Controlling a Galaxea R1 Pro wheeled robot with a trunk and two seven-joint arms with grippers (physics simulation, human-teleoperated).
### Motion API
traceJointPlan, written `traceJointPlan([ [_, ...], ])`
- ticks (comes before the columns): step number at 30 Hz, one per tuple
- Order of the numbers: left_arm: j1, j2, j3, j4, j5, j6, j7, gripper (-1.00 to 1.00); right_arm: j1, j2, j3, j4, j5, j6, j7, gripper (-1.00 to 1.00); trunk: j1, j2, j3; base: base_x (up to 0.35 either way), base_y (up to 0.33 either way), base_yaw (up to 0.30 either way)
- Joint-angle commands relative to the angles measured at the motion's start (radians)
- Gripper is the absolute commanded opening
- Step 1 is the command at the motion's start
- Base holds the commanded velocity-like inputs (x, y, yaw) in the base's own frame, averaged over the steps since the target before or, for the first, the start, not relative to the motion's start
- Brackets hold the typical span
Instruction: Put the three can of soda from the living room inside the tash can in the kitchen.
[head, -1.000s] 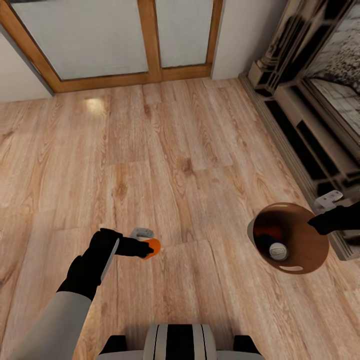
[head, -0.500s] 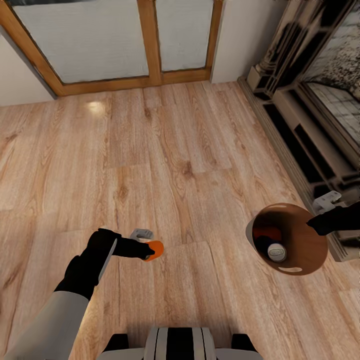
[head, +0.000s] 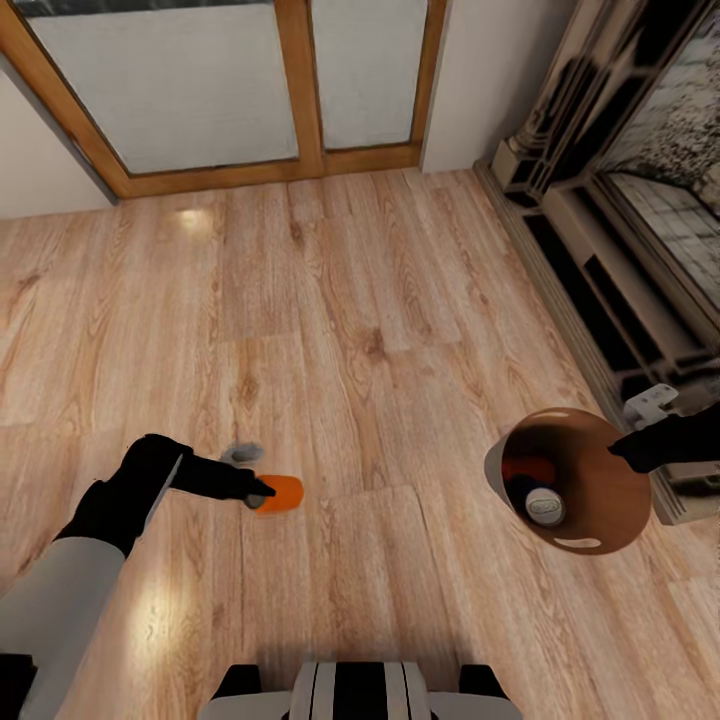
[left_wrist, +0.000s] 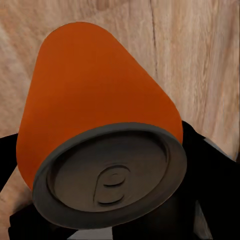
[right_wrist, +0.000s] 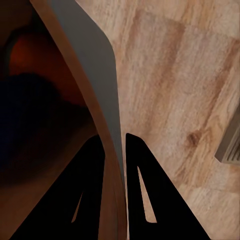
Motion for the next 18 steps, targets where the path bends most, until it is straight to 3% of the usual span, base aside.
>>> traceJointPlan([
  [1,-0.016,0.003,-0.001,0.019,-0.004,0.000,-0.023,-1.00,0.000,0.000,0.000,0.000,-0.005,0.006,0.005,-1.00,-0.004,0.007,0.003,0.000,0.000,0.000],
  [6,-0.153,0.031,-0.009,0.170,-0.008,0.000,-0.183,-1.00,0.000,0.001,0.001,0.000,-0.006,0.006,0.021,-1.00,-0.023,0.042,0.019,0.000,0.000,0.000],
  [9,-0.206,0.046,-0.028,0.214,-0.008,0.000,-0.266,-1.00,0.000,0.000,-0.001,0.000,-0.003,0.006,0.052,-1.00,-0.035,0.063,0.028,0.000,0.000,0.000],
  [14,-0.256,0.056,-0.088,0.242,-0.009,0.000,-0.343,-1.00,-0.001,-0.004,-0.003,0.000,-0.003,0.005,0.086,-1.00,-0.054,0.098,0.044,0.000,0.000,0.000],
  [18,-0.264,0.058,-0.099,0.242,-0.008,0.000,-0.362,-1.00,-0.001,-0.001,-0.005,0.000,-0.003,0.006,0.091,-1.00,-0.069,0.126,0.056,0.000,0.000,0.000],
])
